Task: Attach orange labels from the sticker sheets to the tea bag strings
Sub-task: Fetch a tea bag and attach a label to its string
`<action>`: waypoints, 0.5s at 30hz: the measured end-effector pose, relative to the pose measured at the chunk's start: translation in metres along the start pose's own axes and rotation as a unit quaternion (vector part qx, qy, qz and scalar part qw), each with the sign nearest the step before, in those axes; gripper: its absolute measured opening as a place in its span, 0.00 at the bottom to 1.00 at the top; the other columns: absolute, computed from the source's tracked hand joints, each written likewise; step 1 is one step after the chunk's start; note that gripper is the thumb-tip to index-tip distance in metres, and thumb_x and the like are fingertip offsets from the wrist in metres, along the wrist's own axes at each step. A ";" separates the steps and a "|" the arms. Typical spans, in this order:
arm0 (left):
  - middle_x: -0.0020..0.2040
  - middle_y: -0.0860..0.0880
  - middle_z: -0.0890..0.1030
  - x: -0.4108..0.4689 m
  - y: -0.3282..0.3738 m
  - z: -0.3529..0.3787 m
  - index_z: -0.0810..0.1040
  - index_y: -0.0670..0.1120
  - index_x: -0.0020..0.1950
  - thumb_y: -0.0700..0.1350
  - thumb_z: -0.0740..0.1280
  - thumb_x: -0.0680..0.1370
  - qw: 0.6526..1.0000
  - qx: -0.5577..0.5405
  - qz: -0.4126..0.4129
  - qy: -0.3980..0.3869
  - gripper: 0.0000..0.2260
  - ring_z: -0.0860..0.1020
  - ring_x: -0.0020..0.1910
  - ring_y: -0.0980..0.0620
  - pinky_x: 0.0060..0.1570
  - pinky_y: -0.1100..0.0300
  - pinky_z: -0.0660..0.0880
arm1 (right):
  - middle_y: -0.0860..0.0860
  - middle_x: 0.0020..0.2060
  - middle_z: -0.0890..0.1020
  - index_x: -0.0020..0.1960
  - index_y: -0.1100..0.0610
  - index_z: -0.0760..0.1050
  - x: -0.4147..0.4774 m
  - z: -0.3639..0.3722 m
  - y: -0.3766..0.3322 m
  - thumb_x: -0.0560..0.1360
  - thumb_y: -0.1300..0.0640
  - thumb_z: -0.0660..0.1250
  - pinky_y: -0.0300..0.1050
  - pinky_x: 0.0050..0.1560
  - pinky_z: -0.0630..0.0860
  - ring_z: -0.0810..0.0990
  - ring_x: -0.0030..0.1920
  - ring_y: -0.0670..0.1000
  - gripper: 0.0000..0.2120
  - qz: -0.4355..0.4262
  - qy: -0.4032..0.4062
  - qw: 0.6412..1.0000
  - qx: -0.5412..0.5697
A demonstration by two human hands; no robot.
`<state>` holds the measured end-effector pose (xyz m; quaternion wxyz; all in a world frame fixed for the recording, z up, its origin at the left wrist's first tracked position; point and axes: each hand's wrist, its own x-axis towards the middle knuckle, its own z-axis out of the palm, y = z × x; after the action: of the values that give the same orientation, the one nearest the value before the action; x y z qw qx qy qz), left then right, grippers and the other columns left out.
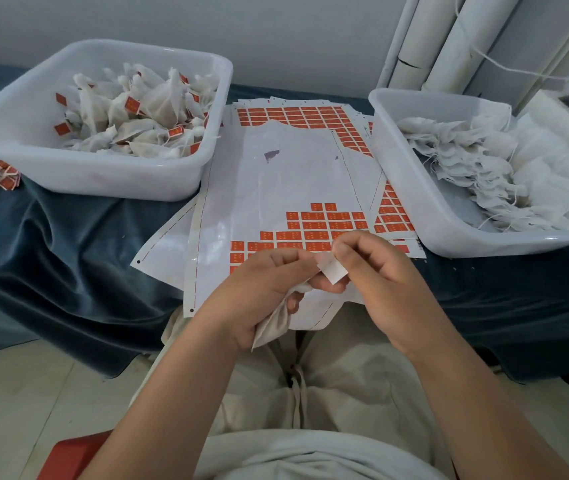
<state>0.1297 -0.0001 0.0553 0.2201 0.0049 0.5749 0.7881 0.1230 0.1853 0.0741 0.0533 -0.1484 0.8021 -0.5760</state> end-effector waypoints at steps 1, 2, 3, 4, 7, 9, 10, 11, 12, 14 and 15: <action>0.50 0.45 0.88 0.000 0.000 0.000 0.90 0.49 0.49 0.57 0.77 0.72 1.000 0.003 0.000 -0.005 0.13 0.77 0.33 0.60 0.31 0.70 0.71 | 0.44 0.45 0.84 0.49 0.42 0.80 0.000 0.000 0.000 0.85 0.47 0.62 0.33 0.52 0.78 0.83 0.50 0.45 0.10 -0.003 0.000 1.000 0.005; 0.49 0.45 0.88 0.000 0.000 0.000 0.90 0.50 0.49 0.59 0.77 0.74 1.000 0.005 0.002 -0.009 0.14 0.78 0.33 0.61 0.31 0.70 0.71 | 0.44 0.46 0.84 0.48 0.43 0.80 0.001 0.000 0.000 0.85 0.48 0.62 0.33 0.52 0.78 0.83 0.50 0.45 0.10 -0.005 0.000 1.000 0.009; 0.49 0.45 0.88 0.000 0.000 -0.001 0.90 0.50 0.50 0.61 0.76 0.74 1.000 0.008 0.005 -0.009 0.15 0.78 0.33 0.62 0.31 0.70 0.71 | 0.45 0.45 0.84 0.48 0.43 0.81 0.001 -0.001 0.000 0.85 0.50 0.62 0.33 0.52 0.78 0.83 0.49 0.45 0.11 -0.006 0.000 1.000 0.013; 0.50 0.45 0.89 0.000 0.000 -0.001 0.90 0.51 0.50 0.62 0.76 0.73 1.000 0.014 0.008 -0.007 0.16 0.78 0.34 0.62 0.32 0.70 0.71 | 0.46 0.45 0.84 0.48 0.44 0.81 0.001 -0.001 0.000 0.86 0.51 0.63 0.34 0.52 0.79 0.82 0.49 0.46 0.11 -0.004 -0.002 1.000 0.014; 0.51 0.46 0.89 0.001 -0.001 -0.002 0.90 0.52 0.50 0.64 0.76 0.70 0.999 0.046 0.015 0.005 0.18 0.77 0.38 0.59 0.34 0.69 0.71 | 0.46 0.43 0.83 0.46 0.45 0.81 0.001 -0.003 0.000 0.85 0.52 0.64 0.33 0.50 0.78 0.82 0.46 0.43 0.11 0.012 -0.006 1.000 0.026; 0.51 0.47 0.89 0.002 -0.004 -0.002 0.90 0.52 0.50 0.64 0.76 0.71 0.997 0.070 0.023 0.020 0.18 0.73 0.43 0.48 0.35 0.67 0.71 | 0.45 0.44 0.84 0.46 0.44 0.81 0.001 -0.004 0.001 0.85 0.51 0.65 0.31 0.50 0.77 0.83 0.47 0.42 0.11 0.021 -0.004 0.999 0.041; 0.51 0.48 0.89 0.002 -0.005 -0.001 0.90 0.52 0.50 0.64 0.76 0.72 0.996 0.082 0.029 0.028 0.17 0.70 0.44 0.45 0.36 0.66 0.71 | 0.45 0.44 0.84 0.47 0.45 0.82 0.001 -0.004 0.003 0.84 0.49 0.65 0.30 0.50 0.77 0.83 0.49 0.43 0.10 0.024 0.001 0.999 0.048; 0.50 0.48 0.89 0.002 -0.006 0.000 0.90 0.53 0.50 0.64 0.75 0.74 0.994 0.093 0.037 0.035 0.16 0.69 0.44 0.44 0.37 0.65 0.71 | 0.45 0.46 0.85 0.47 0.44 0.82 0.001 -0.004 0.003 0.83 0.47 0.65 0.31 0.51 0.78 0.84 0.50 0.43 0.08 0.031 0.010 0.998 0.057; 0.50 0.49 0.89 0.002 -0.006 0.002 0.90 0.53 0.50 0.63 0.74 0.75 0.992 0.106 0.047 0.041 0.15 0.70 0.41 0.45 0.39 0.62 0.71 | 0.44 0.47 0.85 0.48 0.43 0.83 0.001 -0.003 0.004 0.81 0.44 0.65 0.32 0.51 0.80 0.85 0.51 0.44 0.08 0.041 0.022 0.997 0.066; 0.49 0.50 0.88 0.002 -0.007 0.005 0.89 0.54 0.49 0.61 0.72 0.78 0.986 0.130 0.078 0.064 0.13 0.75 0.38 0.49 0.42 0.57 0.74 | 0.45 0.46 0.86 0.51 0.44 0.83 0.005 -0.001 0.006 0.78 0.37 0.64 0.41 0.52 0.84 0.86 0.51 0.47 0.14 0.067 0.041 0.993 0.090; 0.48 0.50 0.88 0.002 -0.008 0.007 0.89 0.54 0.48 0.59 0.71 0.79 0.982 0.140 0.098 0.083 0.11 0.78 0.38 0.52 0.43 0.57 0.75 | 0.46 0.45 0.86 0.53 0.44 0.83 0.007 -0.001 0.006 0.75 0.32 0.62 0.45 0.53 0.85 0.87 0.50 0.48 0.20 0.084 0.043 0.991 0.091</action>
<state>0.1319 0.0087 0.0497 0.0905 0.0263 0.6923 0.7154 0.1146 0.1856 0.0690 0.0806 -0.0503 0.7574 -0.6460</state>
